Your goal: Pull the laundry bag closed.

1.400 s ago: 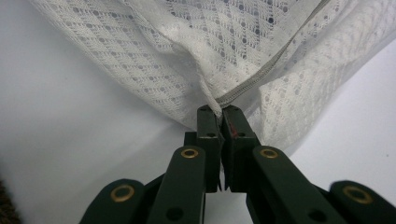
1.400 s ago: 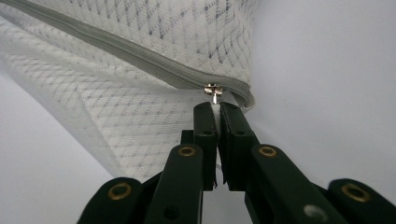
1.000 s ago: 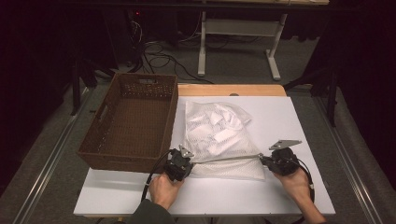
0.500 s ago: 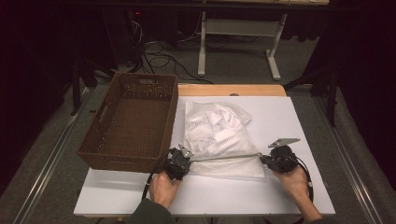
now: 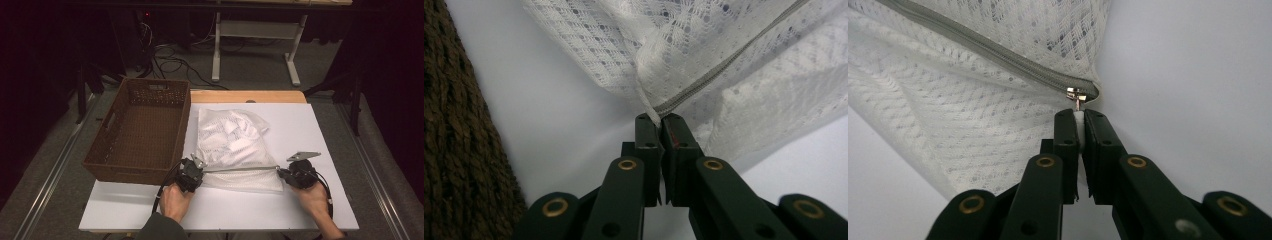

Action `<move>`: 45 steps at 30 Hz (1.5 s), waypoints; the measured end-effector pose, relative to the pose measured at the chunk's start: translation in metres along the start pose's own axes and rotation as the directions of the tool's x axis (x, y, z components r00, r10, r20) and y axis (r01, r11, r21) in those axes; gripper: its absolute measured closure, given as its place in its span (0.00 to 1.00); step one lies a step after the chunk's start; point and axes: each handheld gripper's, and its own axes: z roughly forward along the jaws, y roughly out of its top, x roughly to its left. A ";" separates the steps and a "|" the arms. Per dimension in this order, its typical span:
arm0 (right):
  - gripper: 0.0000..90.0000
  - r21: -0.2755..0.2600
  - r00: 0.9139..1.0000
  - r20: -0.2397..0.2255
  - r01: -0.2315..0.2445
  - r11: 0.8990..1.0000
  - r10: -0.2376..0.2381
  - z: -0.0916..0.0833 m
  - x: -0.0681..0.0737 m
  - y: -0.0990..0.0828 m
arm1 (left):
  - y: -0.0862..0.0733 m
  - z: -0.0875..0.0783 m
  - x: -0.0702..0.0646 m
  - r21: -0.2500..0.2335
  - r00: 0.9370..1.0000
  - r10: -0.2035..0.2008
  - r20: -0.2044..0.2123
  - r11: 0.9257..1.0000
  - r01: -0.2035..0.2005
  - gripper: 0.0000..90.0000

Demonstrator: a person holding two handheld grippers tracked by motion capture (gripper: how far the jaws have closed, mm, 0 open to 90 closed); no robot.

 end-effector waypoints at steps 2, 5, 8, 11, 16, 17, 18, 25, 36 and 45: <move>0.89 -0.008 1.000 -0.001 -0.003 1.000 0.003 -0.002 0.000 0.000 | 0.001 -0.001 -0.001 -0.002 1.000 0.004 0.001 1.000 -0.004 0.93; 0.88 -0.023 1.000 -0.006 -0.002 1.000 0.002 -0.005 0.000 0.000 | 0.001 0.000 -0.003 0.000 1.000 0.009 0.010 1.000 -0.009 0.90; 0.84 -0.037 1.000 -0.020 -0.020 0.999 0.019 -0.004 -0.002 0.000 | 0.002 -0.001 -0.005 -0.007 1.000 0.013 0.020 1.000 -0.013 0.77; 0.78 -0.050 1.000 -0.019 -0.021 0.999 0.020 -0.004 -0.001 -0.001 | 0.005 -0.006 -0.007 -0.031 0.999 0.006 0.034 1.000 -0.005 0.62; 0.66 -0.100 0.999 -0.010 -0.042 0.994 0.041 -0.013 -0.005 -0.001 | 0.007 -0.011 -0.007 -0.048 0.996 -0.009 0.084 0.999 0.013 0.51; 0.63 -0.113 0.998 -0.019 -0.053 0.992 0.052 -0.015 -0.007 -0.001 | 0.007 -0.012 -0.007 -0.047 0.995 -0.009 0.095 0.999 0.014 0.50; 0.62 -0.119 0.998 -0.019 -0.056 0.991 0.054 -0.016 -0.008 -0.002 | 0.008 -0.014 -0.006 -0.049 0.994 -0.014 0.109 0.999 0.019 0.49; 0.57 -0.153 0.999 -0.006 -0.034 0.988 0.034 -0.030 -0.004 -0.004 | 0.012 -0.028 -0.005 -0.079 0.986 -0.026 0.167 0.996 0.040 0.46; 0.56 -0.186 1.000 -0.024 -0.007 0.983 0.002 -0.046 0.009 -0.016 | 0.006 -0.048 -0.010 -0.108 0.977 -0.020 0.214 0.993 0.044 0.46; 0.56 -0.202 0.999 -0.047 -0.035 0.979 0.026 -0.045 0.015 -0.032 | -0.007 -0.045 -0.012 -0.100 0.972 -0.038 0.232 0.993 0.063 0.45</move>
